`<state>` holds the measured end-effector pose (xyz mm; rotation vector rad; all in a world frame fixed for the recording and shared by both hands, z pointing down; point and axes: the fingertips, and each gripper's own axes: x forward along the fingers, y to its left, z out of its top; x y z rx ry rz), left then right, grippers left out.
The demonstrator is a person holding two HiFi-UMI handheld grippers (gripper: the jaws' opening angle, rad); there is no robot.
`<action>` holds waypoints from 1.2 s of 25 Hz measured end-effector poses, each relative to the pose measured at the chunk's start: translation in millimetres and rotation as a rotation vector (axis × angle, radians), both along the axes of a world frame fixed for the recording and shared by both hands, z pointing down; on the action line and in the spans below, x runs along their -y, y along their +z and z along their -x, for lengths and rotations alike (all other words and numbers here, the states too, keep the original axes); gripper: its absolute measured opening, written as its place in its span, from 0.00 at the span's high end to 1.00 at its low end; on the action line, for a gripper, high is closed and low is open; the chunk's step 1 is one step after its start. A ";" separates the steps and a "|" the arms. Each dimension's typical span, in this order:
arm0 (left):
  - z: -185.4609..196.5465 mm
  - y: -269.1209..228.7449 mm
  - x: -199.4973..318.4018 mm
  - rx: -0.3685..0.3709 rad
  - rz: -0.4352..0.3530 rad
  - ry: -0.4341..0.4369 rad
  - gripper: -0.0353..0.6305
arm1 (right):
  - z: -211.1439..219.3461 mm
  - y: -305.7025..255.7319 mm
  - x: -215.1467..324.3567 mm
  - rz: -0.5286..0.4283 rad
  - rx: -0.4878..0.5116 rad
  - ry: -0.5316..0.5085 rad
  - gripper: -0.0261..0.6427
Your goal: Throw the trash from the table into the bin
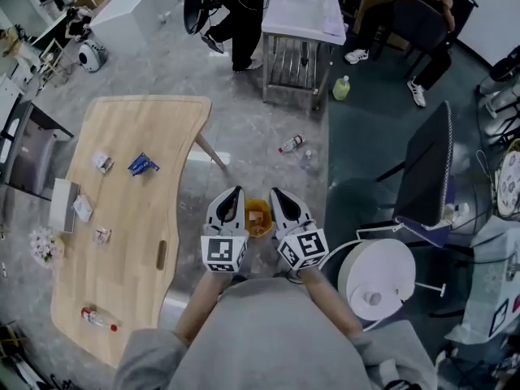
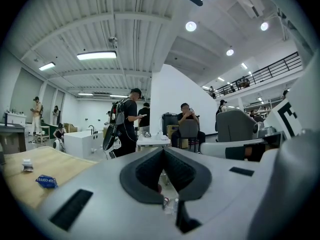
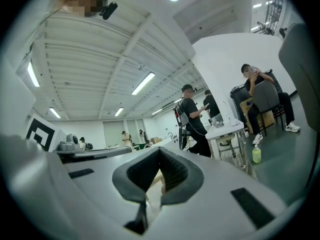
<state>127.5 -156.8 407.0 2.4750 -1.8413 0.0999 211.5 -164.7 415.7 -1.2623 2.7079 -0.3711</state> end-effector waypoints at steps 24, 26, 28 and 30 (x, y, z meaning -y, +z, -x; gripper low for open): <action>21.0 -1.6 -18.4 0.017 0.002 -0.132 0.94 | 14.1 0.7 -1.3 -0.006 -0.002 -0.115 0.95; 25.8 0.1 -22.8 0.014 0.008 -0.170 0.94 | 17.3 2.8 -2.1 0.000 0.001 -0.144 0.95; 31.6 2.4 -28.7 0.011 0.015 -0.213 0.94 | 21.7 6.6 -3.6 0.009 0.001 -0.179 0.95; 39.1 6.6 -38.3 0.007 0.025 -0.264 0.94 | 28.1 11.7 -7.6 0.019 -0.001 -0.221 0.95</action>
